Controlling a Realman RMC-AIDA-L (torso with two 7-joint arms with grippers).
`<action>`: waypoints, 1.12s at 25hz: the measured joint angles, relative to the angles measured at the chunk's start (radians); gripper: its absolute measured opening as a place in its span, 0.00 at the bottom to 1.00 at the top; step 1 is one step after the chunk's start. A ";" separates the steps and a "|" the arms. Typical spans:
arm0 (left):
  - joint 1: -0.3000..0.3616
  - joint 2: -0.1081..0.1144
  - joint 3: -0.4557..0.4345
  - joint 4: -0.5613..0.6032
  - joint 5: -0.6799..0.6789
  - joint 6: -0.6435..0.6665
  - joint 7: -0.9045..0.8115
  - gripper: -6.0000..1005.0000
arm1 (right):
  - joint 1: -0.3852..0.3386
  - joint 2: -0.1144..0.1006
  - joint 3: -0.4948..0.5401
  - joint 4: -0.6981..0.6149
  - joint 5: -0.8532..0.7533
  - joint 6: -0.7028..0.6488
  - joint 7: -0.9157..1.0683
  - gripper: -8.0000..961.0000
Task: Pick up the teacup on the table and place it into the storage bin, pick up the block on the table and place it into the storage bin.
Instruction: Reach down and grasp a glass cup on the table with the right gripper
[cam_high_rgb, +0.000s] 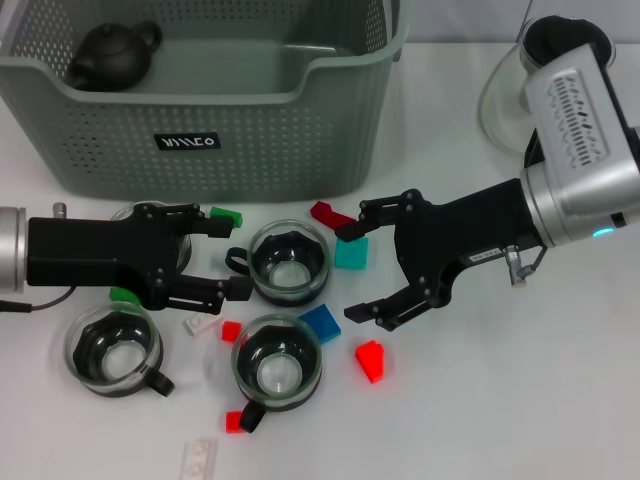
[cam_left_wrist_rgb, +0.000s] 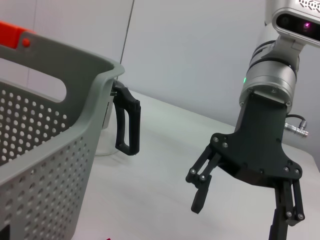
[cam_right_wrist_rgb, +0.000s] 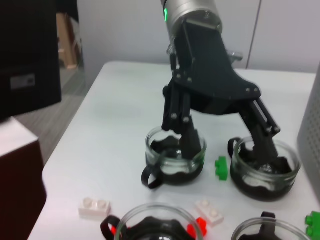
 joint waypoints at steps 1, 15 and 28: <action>0.000 0.000 0.000 0.000 0.000 0.000 0.000 0.90 | 0.008 0.000 -0.001 0.000 -0.011 0.000 0.008 0.98; 0.009 -0.008 0.000 -0.006 -0.001 0.004 -0.001 0.90 | 0.095 0.006 -0.122 -0.162 -0.186 -0.008 0.165 0.98; 0.024 -0.009 -0.002 -0.008 0.000 0.007 -0.007 0.90 | 0.174 0.011 -0.354 -0.177 -0.192 0.105 0.164 0.97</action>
